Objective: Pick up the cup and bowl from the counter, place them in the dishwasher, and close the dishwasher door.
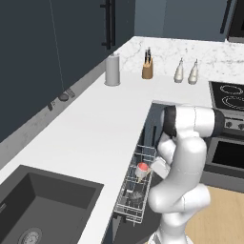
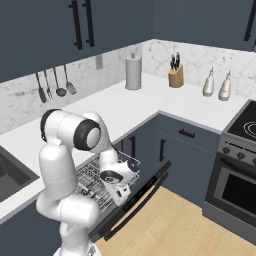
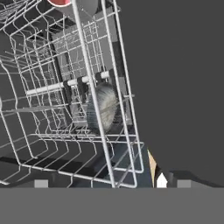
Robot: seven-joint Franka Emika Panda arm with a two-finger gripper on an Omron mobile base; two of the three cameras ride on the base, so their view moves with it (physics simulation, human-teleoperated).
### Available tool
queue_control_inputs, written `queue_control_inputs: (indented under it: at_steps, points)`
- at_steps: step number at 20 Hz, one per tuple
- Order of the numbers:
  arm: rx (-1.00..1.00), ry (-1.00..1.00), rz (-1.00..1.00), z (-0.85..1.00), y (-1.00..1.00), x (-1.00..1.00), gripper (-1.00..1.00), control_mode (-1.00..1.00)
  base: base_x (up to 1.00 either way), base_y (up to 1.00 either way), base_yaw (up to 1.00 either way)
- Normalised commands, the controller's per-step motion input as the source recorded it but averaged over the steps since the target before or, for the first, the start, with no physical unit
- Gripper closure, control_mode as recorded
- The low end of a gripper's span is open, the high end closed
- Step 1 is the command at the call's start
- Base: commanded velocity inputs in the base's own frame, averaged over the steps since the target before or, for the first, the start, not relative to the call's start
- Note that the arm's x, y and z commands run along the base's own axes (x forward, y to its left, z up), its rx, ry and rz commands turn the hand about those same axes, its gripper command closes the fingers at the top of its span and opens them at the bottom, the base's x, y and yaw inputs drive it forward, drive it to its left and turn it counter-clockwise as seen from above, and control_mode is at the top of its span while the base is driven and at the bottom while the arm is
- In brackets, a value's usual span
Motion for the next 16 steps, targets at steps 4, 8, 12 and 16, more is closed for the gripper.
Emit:
queue_control_inputs:
  at_steps: [4, 8, 12, 16]
  points:
    - [0.00, -0.08, 0.00, 0.76, -0.82, -0.10, -1.00, -1.00, 0.00, 0.00, 0.00]
    - [0.00, -0.11, 0.00, 0.96, -0.94, -0.20, -1.00, -1.00, 0.00, 0.00, 0.00]
    - [0.00, -0.07, 0.00, 0.20, -1.00, -0.16, -1.00, -1.00, 0.00, 0.00, 0.00]
    - [0.03, -0.01, 0.04, -0.37, -1.00, 0.00, -1.00, -1.00, 0.00, 0.00, 0.00]
